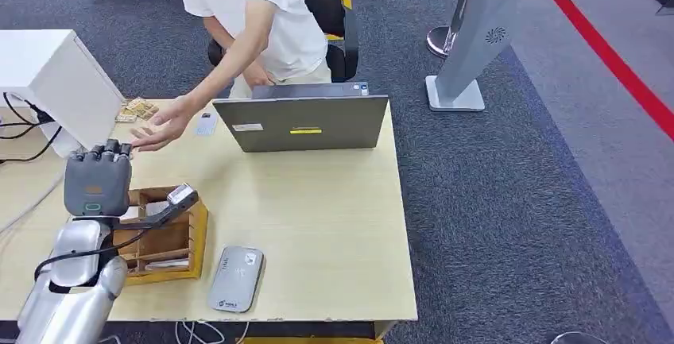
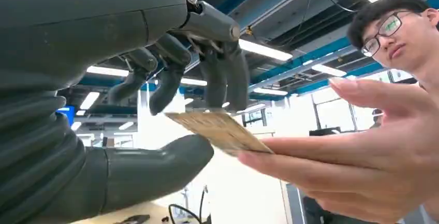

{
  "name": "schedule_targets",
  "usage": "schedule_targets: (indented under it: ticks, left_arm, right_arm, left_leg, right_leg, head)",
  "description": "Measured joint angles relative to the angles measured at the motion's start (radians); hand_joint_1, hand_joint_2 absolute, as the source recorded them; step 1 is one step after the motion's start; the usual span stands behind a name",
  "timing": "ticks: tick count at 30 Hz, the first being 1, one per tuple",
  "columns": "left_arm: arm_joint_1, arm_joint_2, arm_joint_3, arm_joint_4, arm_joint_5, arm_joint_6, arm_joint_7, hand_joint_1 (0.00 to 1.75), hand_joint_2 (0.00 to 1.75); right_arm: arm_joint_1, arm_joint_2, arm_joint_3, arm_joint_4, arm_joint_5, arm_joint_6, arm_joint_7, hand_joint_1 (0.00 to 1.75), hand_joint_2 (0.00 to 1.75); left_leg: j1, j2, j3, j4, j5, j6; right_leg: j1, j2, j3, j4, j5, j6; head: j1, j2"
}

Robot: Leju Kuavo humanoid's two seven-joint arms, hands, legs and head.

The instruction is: Pass the card to the sensor for recognition and then transmit it.

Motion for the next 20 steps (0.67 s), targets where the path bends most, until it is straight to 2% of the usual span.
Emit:
schedule_targets:
  ticks: [5,10,13,17,20]
  left_arm:
    - [0.021,-0.005,0.0,-0.017,0.039,-0.009,-0.003,0.0,1.75]
    - [0.074,-0.005,0.0,-0.097,0.073,-0.029,-0.007,0.0,1.75]
    - [0.141,0.0,0.0,-0.198,0.073,-0.029,-0.009,0.0,1.75]
    - [0.27,0.014,0.005,-0.381,0.043,0.01,-0.009,0.0,1.75]
    - [0.337,0.02,0.016,-0.475,0.04,0.024,-0.009,0.0,1.75]
  right_arm:
    - [0.001,0.0,0.0,0.0,-0.003,0.0,-0.003,0.0,0.0]
    - [0.005,0.0,0.0,0.0,-0.016,0.0,-0.003,0.0,0.0]
    - [0.006,0.0,-0.001,0.0,-0.031,-0.005,0.001,0.0,0.0]
    - [0.012,0.0,-0.006,0.0,-0.049,-0.012,0.003,0.0,0.0]
    - [0.015,0.0,-0.012,0.0,-0.051,-0.014,0.003,0.0,0.0]
  left_leg:
    - [0.0,0.0,0.0,0.0,0.0,0.0]
    - [0.0,0.0,0.0,0.0,0.0,0.0]
    - [0.0,0.001,0.0,0.0,-0.001,0.0]
    - [0.0,0.001,-0.001,0.0,-0.002,0.0]
    - [0.0,0.0,-0.001,0.0,-0.002,0.0]
  right_leg:
    - [0.0,0.0,0.0,0.0,0.0,0.0]
    - [0.0,0.0,0.0,0.0,0.0,0.0]
    - [0.0,0.001,0.0,0.0,0.0,0.0]
    - [0.0,0.001,-0.001,0.0,-0.002,0.0]
    - [0.0,0.0,-0.001,0.0,-0.003,0.001]
  head:
    - [0.0,0.0]
    - [0.0,0.0]
    - [0.0,0.0]
    - [0.0,0.0]
    - [0.0,0.0]
